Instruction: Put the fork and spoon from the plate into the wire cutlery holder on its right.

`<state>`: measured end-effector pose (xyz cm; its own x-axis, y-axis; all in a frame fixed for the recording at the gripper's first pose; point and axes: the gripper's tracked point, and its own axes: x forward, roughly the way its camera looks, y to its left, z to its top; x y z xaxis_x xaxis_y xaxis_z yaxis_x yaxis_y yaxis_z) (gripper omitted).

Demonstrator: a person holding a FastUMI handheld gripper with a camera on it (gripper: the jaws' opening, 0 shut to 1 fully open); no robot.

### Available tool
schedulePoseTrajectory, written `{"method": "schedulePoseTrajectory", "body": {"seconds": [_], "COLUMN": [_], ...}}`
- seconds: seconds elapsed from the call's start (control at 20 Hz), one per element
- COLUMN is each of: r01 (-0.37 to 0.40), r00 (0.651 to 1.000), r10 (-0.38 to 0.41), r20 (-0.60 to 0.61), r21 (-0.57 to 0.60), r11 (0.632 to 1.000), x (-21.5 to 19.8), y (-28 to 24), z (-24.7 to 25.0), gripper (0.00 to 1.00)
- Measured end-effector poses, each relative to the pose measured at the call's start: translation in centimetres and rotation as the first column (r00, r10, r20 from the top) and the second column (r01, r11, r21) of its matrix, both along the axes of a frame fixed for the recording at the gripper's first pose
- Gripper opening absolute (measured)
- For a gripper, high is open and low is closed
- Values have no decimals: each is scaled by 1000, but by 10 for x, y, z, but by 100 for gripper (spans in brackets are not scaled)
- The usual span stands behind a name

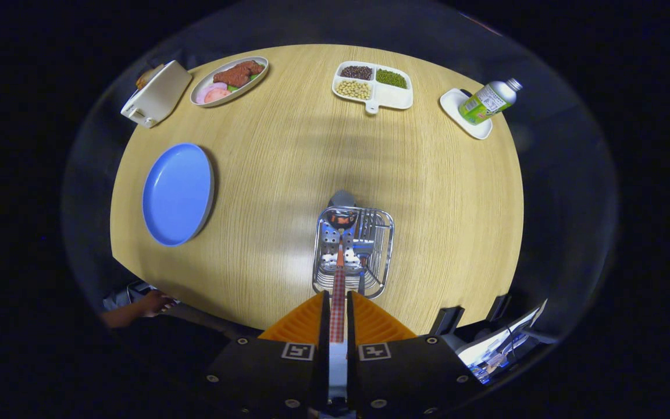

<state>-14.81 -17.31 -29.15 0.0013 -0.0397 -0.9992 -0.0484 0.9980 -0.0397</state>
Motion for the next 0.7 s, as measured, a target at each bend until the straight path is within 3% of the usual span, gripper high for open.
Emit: {"method": "schedulePoseTrajectory", "body": {"seconds": [0.25, 0.35, 0.5, 0.7], "r01": [30, 52, 98, 173], "r00": [995, 980, 927, 817], "r10": [-30, -55, -102, -171], "r20": [93, 190, 361, 551], "r21": [0, 20, 31, 49], "r11": [1000, 998, 995, 984], "x": [9, 22, 42, 61], "y": [-7, -6, -13, -28], "z": [11, 20, 43, 80], "gripper": [15, 16, 16, 20]}}
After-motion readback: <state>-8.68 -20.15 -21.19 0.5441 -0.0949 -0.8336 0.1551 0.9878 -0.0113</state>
